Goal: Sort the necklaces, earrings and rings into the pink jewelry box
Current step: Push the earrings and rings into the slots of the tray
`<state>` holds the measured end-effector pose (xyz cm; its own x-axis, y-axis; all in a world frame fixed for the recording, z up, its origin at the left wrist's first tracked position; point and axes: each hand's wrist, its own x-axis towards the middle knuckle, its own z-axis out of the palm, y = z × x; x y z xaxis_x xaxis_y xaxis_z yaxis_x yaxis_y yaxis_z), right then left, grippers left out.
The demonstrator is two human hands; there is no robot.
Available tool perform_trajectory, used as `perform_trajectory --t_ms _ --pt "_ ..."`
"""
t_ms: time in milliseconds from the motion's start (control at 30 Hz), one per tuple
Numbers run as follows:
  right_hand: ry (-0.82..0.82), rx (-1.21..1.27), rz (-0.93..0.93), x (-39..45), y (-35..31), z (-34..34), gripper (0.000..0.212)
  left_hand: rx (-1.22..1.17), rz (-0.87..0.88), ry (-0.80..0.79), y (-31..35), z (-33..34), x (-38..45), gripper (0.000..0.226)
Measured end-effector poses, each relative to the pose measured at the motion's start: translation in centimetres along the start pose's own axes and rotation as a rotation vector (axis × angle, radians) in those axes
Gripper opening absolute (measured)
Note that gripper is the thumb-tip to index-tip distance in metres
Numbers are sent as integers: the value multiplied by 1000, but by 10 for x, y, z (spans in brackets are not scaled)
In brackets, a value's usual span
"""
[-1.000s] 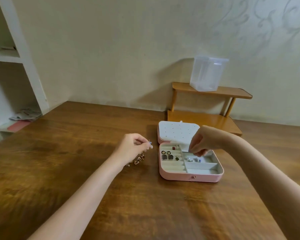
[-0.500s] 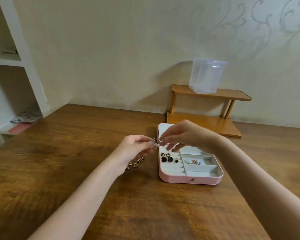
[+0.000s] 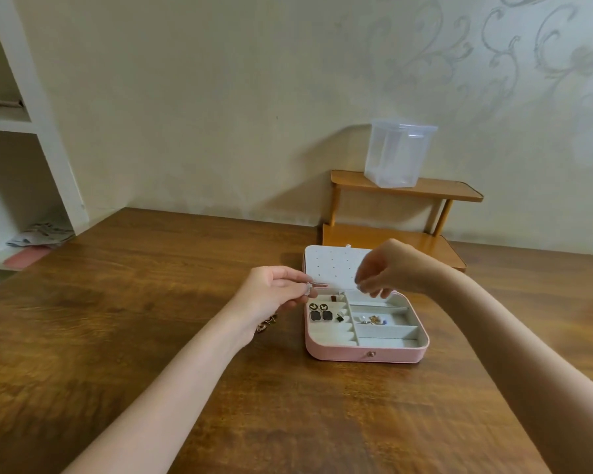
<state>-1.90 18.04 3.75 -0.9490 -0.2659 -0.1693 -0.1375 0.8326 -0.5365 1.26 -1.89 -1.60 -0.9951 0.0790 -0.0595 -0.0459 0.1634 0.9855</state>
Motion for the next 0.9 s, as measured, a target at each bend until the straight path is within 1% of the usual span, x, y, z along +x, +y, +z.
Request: perform_trajectory --t_ms 67,133,200,300,367,433,533,633,733,800,900 --pt "-20 -115 44 -3 13 0 14 25 16 -11 4 9 2 13" --pt "-16 -156 75 -6 23 0 18 40 40 -29 9 22 5 13" --pt "17 -149 70 -6 29 -1 19 101 74 -51 13 36 9 14" --pt "74 -97 55 -5 29 -5 15 263 137 -100 16 55 17 22" --pt "124 -51 41 -4 26 -8 16 334 147 -131 18 58 19 25" --pt "159 -15 20 -2 22 -8 19 317 142 -102 20 50 19 24" --pt "148 30 -1 3 15 0 19 285 129 -10 19 21 18 20" --pt "123 27 -37 13 4 14 19 378 121 117 7 -18 13 19" --pt "130 6 -136 21 -12 36 18 519 81 233 -11 -51 9 22" --pt "163 -53 -214 28 -26 51 19 641 37 235 -20 -63 6 21" --pt "187 -147 -286 44 -47 73 24 753 11 174 -28 -68 0 22"
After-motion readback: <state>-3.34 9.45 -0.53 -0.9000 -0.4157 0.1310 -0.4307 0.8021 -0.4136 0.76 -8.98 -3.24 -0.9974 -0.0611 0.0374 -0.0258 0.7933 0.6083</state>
